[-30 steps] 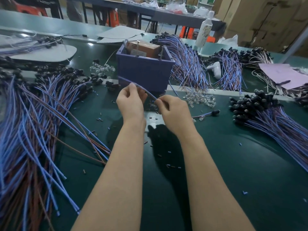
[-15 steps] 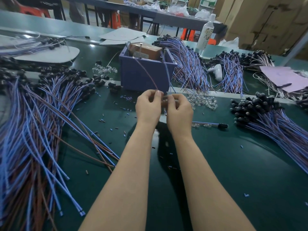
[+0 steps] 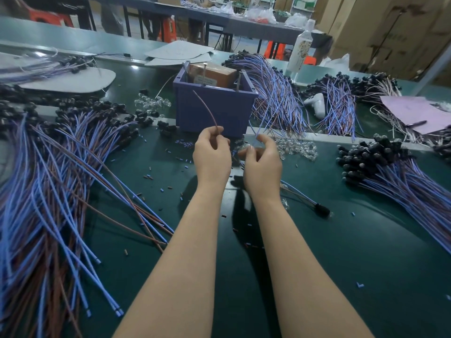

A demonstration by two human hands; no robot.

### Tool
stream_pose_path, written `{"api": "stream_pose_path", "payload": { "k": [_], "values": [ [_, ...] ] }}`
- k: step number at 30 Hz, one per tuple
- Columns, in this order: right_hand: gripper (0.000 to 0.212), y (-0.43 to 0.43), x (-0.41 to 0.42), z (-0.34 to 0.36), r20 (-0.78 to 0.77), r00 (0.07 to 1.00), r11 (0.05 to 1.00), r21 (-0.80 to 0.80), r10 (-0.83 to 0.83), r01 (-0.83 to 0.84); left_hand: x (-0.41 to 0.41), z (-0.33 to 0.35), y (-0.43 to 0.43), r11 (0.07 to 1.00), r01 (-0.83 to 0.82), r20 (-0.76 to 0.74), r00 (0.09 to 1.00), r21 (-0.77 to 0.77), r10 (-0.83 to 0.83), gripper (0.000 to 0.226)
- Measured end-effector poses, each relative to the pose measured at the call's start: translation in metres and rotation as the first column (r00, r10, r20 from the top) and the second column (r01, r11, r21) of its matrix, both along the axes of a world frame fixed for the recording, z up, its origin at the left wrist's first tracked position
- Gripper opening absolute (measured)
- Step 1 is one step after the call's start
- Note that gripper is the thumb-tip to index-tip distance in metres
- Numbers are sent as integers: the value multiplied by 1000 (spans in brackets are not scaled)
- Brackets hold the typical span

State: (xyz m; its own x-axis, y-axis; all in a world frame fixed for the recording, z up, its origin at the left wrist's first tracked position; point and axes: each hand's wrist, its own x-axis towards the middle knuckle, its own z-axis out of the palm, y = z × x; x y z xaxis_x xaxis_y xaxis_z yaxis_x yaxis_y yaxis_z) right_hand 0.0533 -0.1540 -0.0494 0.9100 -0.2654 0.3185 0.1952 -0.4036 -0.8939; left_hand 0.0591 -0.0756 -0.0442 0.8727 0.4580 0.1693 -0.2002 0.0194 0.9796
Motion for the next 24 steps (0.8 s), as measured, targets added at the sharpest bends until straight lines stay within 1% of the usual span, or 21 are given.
{"api": "stream_pose_path", "payload": {
  "k": [3,8,10,12,16,20,24],
  "values": [
    [21,1,0,0,12,999,999,-28,-32,32,-3,-1,-3,986,-65,73,996,151,55,14],
    [9,1,2,-3,27,996,996,-12,-84,84,-4,0,-7,951,-111,154,986,289,68,17],
    [11,2,1,-4,34,996,997,-1,-79,80,-3,-1,-8,951,-113,155,985,289,70,18],
    [19,3,0,-3,42,997,998,3,-64,64,-2,-3,-6,963,-109,116,990,247,82,19],
    [32,4,-2,-4,62,997,998,-50,-36,39,2,-6,-3,979,-84,47,996,185,76,29],
    [40,4,-2,-5,58,998,997,-72,-24,28,2,-6,-3,973,-68,60,997,222,56,38],
    [40,4,-2,-5,46,999,995,-99,-14,19,3,-7,-2,966,-78,65,996,245,64,41]
  ]
}}
